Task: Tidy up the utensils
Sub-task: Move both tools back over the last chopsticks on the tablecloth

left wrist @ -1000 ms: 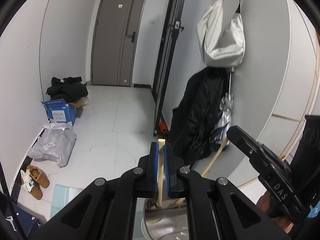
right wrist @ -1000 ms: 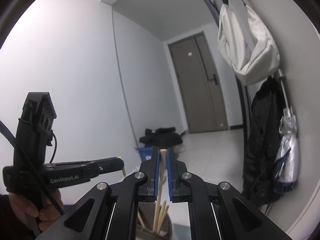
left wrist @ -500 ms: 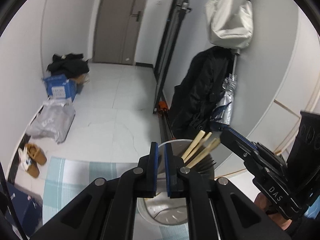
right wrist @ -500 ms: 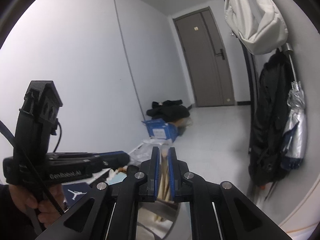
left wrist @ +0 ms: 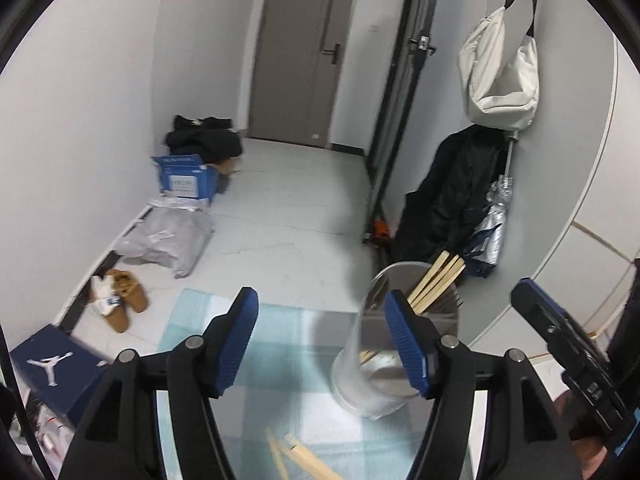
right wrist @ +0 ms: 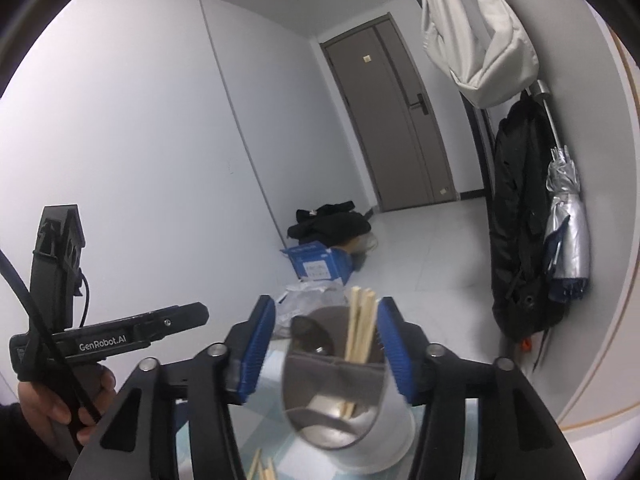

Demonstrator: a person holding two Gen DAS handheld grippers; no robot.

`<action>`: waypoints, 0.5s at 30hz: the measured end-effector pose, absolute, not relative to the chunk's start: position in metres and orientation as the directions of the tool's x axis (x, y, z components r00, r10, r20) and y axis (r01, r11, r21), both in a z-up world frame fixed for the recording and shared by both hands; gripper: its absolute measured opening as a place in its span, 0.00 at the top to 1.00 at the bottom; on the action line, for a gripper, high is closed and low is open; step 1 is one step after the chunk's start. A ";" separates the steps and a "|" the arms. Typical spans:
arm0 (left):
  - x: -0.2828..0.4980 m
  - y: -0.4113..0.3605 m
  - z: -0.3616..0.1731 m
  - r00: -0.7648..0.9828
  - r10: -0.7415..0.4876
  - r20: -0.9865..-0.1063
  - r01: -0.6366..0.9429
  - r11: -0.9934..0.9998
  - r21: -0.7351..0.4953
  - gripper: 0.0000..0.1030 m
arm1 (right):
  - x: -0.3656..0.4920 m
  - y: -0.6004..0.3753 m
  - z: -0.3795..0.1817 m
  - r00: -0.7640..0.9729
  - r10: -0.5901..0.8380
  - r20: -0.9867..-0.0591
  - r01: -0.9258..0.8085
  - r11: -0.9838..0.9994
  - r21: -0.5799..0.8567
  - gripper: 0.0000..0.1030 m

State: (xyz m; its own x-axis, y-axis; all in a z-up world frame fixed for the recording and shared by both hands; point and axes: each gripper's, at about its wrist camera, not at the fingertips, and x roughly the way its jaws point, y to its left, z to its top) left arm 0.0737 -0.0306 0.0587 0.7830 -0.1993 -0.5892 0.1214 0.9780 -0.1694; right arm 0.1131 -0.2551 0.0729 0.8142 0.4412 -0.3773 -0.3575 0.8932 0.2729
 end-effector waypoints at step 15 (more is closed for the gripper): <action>0.022 0.008 0.049 0.821 -0.139 -0.554 0.031 0.979 -0.200 0.17 | 0.042 -0.223 0.062 0.809 0.383 -0.446 -0.314 0.923 0.222 0.29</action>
State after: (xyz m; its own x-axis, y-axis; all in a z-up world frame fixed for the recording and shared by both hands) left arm 0.0218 0.0085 0.0487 0.8208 -0.1392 -0.5540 0.0310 0.9793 -0.2001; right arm 0.0422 -0.2229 0.0624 0.8089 0.3828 -0.4463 -0.3141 0.9230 0.2224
